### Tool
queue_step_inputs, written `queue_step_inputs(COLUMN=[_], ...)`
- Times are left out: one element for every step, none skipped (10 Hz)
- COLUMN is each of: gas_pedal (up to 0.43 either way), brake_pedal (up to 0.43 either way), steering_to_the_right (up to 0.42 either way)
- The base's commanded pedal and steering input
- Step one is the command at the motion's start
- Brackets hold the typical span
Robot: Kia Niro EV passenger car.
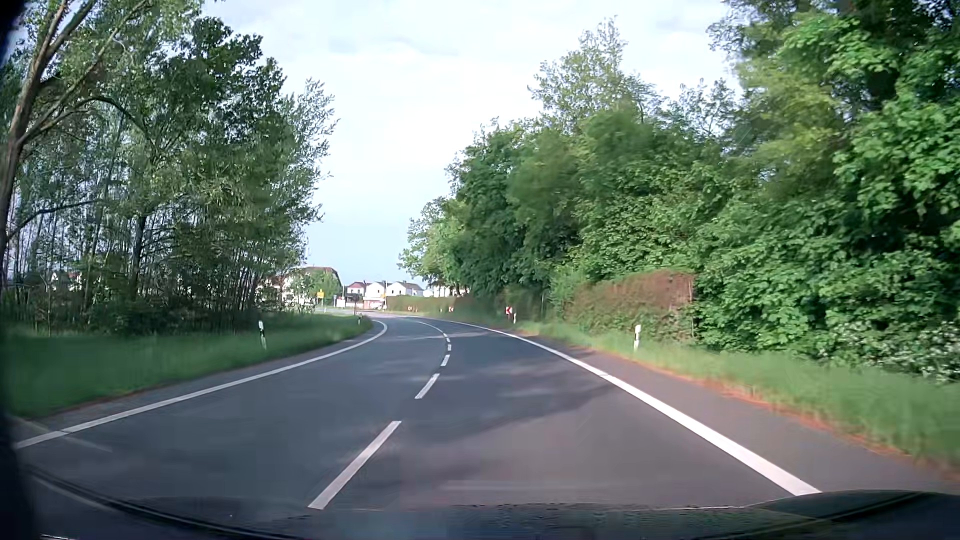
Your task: Follow the waypoints while adhering to traffic rules and regulations
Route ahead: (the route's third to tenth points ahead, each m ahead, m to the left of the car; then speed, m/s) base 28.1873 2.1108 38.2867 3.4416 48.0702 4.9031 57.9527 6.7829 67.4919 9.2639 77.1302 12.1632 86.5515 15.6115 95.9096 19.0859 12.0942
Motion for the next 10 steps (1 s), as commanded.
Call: queue_step_inputs(gas_pedal=[0.110, 0.110, 0.110, 0.110, 0.110, 0.110, 0.110, 0.110, 0.110, 0.110], brake_pedal=[0.000, 0.000, 0.000, 0.000, 0.000, 0.000, 0.000, 0.000, 0.000, 0.000], steering_to_the_right=[-0.021, -0.021, -0.021, -0.021, -0.021, -0.021, -0.021, -0.021, -0.021, -0.021])
